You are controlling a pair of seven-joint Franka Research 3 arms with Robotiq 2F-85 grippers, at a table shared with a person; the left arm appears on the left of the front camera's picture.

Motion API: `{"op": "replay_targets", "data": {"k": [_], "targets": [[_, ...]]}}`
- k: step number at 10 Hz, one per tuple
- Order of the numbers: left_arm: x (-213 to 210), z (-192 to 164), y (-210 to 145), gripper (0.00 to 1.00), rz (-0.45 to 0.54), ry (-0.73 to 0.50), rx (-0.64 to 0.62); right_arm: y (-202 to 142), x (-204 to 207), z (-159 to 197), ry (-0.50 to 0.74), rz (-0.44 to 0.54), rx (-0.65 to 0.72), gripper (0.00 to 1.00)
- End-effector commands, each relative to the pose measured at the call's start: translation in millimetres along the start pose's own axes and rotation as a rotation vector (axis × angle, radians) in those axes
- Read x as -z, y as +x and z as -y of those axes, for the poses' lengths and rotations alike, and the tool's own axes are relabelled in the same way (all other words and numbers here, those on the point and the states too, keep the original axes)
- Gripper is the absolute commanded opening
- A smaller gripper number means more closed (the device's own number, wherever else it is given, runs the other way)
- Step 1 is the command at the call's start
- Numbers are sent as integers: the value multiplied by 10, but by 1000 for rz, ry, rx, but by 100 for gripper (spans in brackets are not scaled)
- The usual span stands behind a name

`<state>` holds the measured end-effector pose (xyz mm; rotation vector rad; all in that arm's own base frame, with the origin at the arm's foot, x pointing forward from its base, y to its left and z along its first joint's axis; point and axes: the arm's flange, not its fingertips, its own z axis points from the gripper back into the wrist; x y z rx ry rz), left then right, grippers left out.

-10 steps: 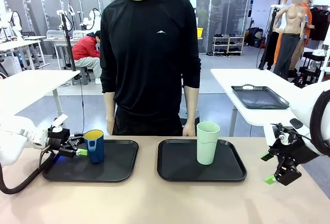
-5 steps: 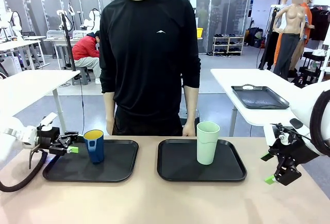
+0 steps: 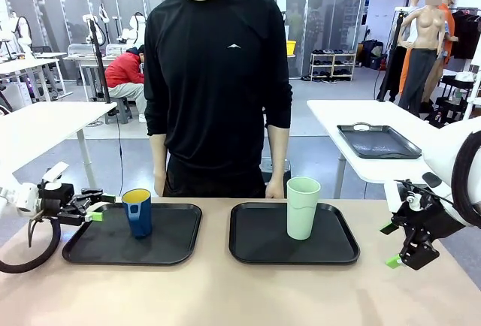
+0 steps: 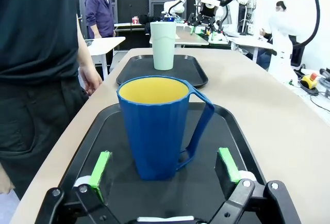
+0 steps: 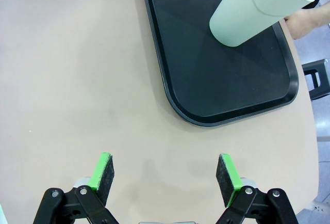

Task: Sort and store the cups by type.
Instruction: Pick up the Handle plastic cup and place it into the empty Flat Tray.

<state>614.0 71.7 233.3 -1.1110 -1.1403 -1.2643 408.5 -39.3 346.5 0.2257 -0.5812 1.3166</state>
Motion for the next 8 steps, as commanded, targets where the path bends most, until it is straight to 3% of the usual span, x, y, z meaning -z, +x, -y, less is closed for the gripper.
{"op": "replay_targets", "data": {"k": [1, 8], "targets": [[8, -15, 1, 100, -2, 0, -7, 0, -4, -3, -4, 0, -12, 100], [8, -15, 1, 100, -2, 0, -7, 0, -4, -3, -4, 0, -12, 100]]}}
